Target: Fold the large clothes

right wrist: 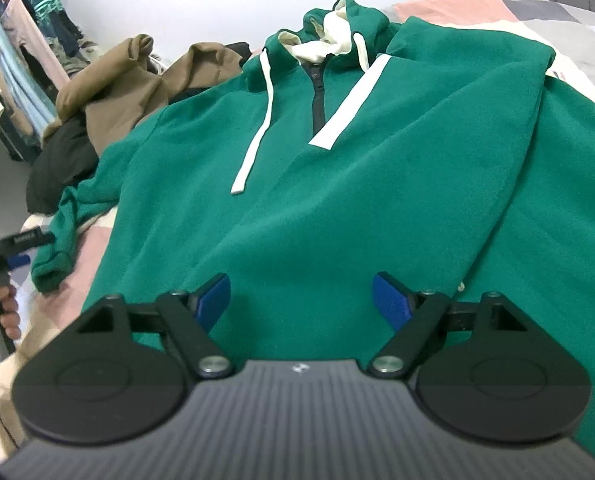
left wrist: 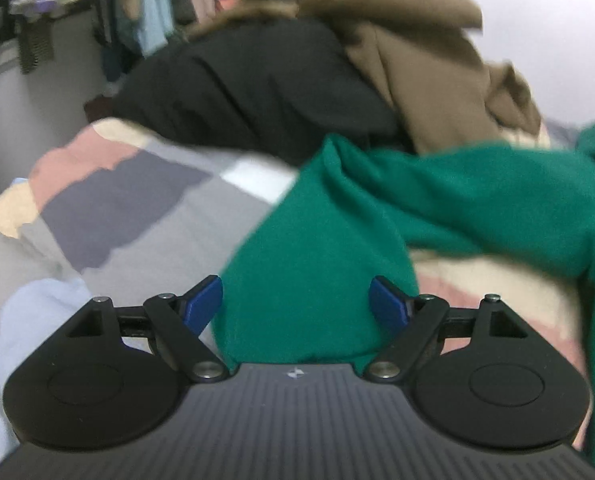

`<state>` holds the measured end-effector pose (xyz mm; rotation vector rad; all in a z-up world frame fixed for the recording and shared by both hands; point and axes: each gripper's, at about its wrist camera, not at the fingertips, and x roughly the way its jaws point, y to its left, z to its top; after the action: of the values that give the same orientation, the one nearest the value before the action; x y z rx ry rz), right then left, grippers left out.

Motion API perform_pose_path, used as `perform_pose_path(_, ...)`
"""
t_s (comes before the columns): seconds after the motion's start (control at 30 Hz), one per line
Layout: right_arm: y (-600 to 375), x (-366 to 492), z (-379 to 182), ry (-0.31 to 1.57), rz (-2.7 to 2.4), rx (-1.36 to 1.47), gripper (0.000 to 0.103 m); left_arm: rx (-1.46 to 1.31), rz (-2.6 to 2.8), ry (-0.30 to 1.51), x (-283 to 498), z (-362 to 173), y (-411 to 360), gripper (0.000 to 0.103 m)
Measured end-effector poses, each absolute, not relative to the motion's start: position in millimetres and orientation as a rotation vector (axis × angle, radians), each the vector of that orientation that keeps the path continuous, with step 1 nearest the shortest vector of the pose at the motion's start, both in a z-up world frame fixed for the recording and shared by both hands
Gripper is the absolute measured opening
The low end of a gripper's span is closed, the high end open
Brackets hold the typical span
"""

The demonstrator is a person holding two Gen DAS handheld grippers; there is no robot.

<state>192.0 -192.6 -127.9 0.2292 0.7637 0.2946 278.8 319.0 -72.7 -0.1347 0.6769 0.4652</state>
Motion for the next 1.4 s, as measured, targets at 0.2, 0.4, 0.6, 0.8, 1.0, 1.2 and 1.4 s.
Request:
perform_pose_path(0.2,-187,202,-134,0.744,0.288,0.183,0.082,-0.244,0.515,0.693,287,-86,329,0.084)
perform_pose_path(0.4,-184,203,-136,0.725,0.292,0.152,0.083,-0.407,0.532,0.677,281,-88,340,0.044)
perform_pose_path(0.6,-188,203,-133,0.731,0.297,0.169,0.081,-0.341,0.548,0.576,268,-55,318,0.015)
perform_pose_path(0.8,-201,199,-127,0.728,0.273,0.221,0.081,-0.248,0.468,0.378,240,5,268,0.014)
perform_pose_path(1.0,-216,190,-119,0.708,0.252,0.272,0.081,-0.179,0.183,0.184,194,67,182,0.014)
perform_pose_path(1.2,-231,182,-108,0.68,0.212,0.293,0.081,-0.128,-0.177,0.241,155,68,91,0.014)
perform_pose_path(1.4,-245,182,-106,0.672,0.164,0.32,0.081,-0.166,-0.362,0.529,159,8,26,0.014)
